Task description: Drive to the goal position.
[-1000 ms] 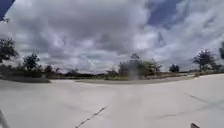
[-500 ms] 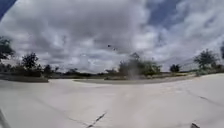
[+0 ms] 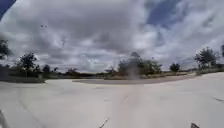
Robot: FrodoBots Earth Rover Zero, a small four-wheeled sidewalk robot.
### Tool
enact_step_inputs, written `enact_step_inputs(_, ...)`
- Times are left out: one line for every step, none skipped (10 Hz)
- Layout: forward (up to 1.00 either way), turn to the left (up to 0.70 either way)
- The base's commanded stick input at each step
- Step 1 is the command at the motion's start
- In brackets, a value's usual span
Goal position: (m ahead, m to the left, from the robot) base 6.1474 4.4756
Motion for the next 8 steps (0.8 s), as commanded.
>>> enact_step_inputs(0.69,0.01)
enact_step_inputs(0.69,0.01)
enact_step_inputs(0.69,0.01)
enact_step_inputs(0.69,0.01)
enact_step_inputs(0.69,0.01)
enact_step_inputs(0.69,0.01)
enact_step_inputs(0.69,0.01)
enact_step_inputs(0.69,0.01)
